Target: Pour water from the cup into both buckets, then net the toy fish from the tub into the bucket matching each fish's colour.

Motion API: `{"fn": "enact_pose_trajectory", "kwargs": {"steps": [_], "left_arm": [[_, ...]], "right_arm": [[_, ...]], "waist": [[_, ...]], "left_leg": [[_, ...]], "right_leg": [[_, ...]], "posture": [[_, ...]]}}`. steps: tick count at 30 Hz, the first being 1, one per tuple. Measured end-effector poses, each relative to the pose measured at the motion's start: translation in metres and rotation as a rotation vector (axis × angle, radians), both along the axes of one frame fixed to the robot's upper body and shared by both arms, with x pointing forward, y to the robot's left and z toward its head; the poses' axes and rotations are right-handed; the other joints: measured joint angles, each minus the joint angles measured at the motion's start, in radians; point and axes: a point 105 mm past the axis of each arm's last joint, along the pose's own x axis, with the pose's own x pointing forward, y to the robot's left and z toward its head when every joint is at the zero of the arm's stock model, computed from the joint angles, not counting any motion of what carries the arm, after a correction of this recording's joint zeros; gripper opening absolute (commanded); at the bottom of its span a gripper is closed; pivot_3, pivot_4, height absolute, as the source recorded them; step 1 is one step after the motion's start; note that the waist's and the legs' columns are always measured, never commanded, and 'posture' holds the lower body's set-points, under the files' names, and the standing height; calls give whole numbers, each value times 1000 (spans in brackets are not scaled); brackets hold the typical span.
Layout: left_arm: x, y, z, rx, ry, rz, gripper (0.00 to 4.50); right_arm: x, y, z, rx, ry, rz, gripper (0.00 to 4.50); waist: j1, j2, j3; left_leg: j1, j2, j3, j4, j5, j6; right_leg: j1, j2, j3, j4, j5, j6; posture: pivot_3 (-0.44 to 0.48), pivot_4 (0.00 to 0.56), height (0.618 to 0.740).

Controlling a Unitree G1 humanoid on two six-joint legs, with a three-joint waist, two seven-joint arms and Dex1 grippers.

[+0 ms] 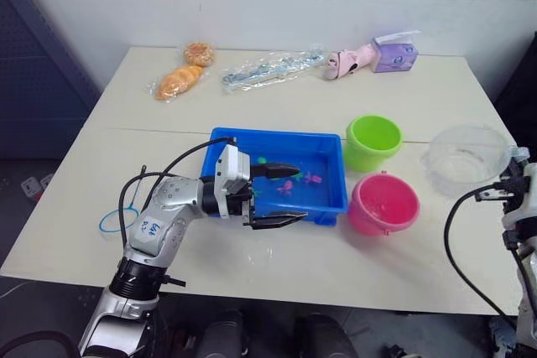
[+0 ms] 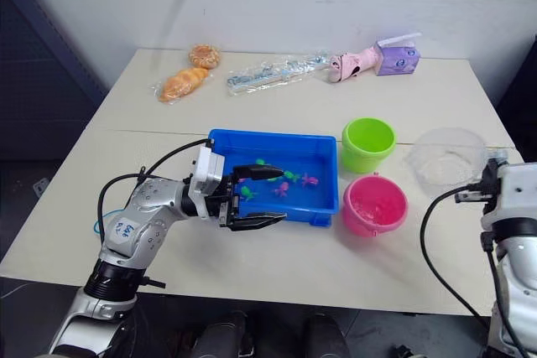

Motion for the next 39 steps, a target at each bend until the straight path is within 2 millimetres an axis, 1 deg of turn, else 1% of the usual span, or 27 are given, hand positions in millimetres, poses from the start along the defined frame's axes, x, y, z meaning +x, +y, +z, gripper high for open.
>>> {"fn": "enact_pose_trajectory", "kwargs": {"steps": [1,2,6,8,12,14,17,18,20,25,27,29,33,36,39], "left_arm": [[0,0,0,0,2,2,4500],[2,1,-1,1,-3,11,4500],[10,7,0,-8,-17,58,4500],[16,11,5,-34,-25,100,4500],[27,16,15,-87,-39,173,4500],[30,16,17,-105,-32,194,4500],[32,16,17,-113,-26,206,4500],[32,16,17,-114,-26,207,4500],[33,16,16,-116,-20,221,4500],[34,16,16,-122,-18,242,4500],[34,17,15,-120,-12,248,4500],[35,18,13,-119,-1,256,4500],[35,19,11,-115,5,261,4500],[34,19,10,-114,9,261,4500],[34,19,10,-114,10,260,4500]], "right_arm": [[2,0,1,25,7,3,40],[10,0,6,58,19,11,40],[31,0,27,54,65,7,40],[43,0,29,57,112,-2,40],[63,3,25,6,193,1,40],[72,3,29,-83,218,-17,40],[84,1,46,-228,202,-53,40],[86,1,49,-254,198,-60,40],[98,4,55,-383,201,-85,40],[114,13,47,-582,222,-94,40],[118,17,49,-641,205,-98,40],[123,24,55,-739,173,-102,40],[128,34,61,-883,135,-97,40],[132,45,59,-967,120,-65,40],[135,51,59,-1018,114,-48,40]], "waist": [[0,0,0],[-2,0,0],[0,1,0],[2,0,1],[5,0,1],[4,0,1],[3,0,1],[3,0,1],[1,0,1],[1,0,1],[1,0,1],[0,0,1],[1,0,1],[1,0,1],[1,0,1]], "left_leg": [[0,0,0,0,0,0],[0,0,0,0,0,0],[0,0,1,0,0,0],[-1,0,1,0,0,0],[-3,0,1,0,0,1],[-4,-1,2,1,0,2],[-9,-1,3,2,1,2],[-11,-1,3,3,1,2],[-13,0,3,4,2,1],[-15,0,3,4,3,1],[-15,0,3,4,3,1],[-16,0,3,4,3,1],[-16,0,3,4,3,1],[-16,0,3,5,3,1],[-16,0,3,5,3,1]], "right_leg": [[0,0,0,0,0,0],[0,0,0,0,0,0],[-2,0,1,1,0,0],[-3,0,1,1,0,0],[-3,0,1,1,0,0],[-5,-1,1,2,0,0],[-12,-1,2,4,0,0],[-14,-1,2,6,0,0],[-17,0,2,8,0,0],[-19,0,2,9,0,0],[-19,-1,2,10,0,0],[-19,-1,2,10,0,0],[-19,0,2,10,0,0],[-19,0,2,10,0,0],[-19,0,2,10,0,0]], "posture": [[0,150,740],[0,150,740],[0,150,740],[0,150,740],[0,150,740],[0,150,740],[0,150,740],[0,150,740],[0,150,740],[0,150,740],[0,150,740],[0,150,740],[0,150,740],[0,150,740],[0,150,740]]}}
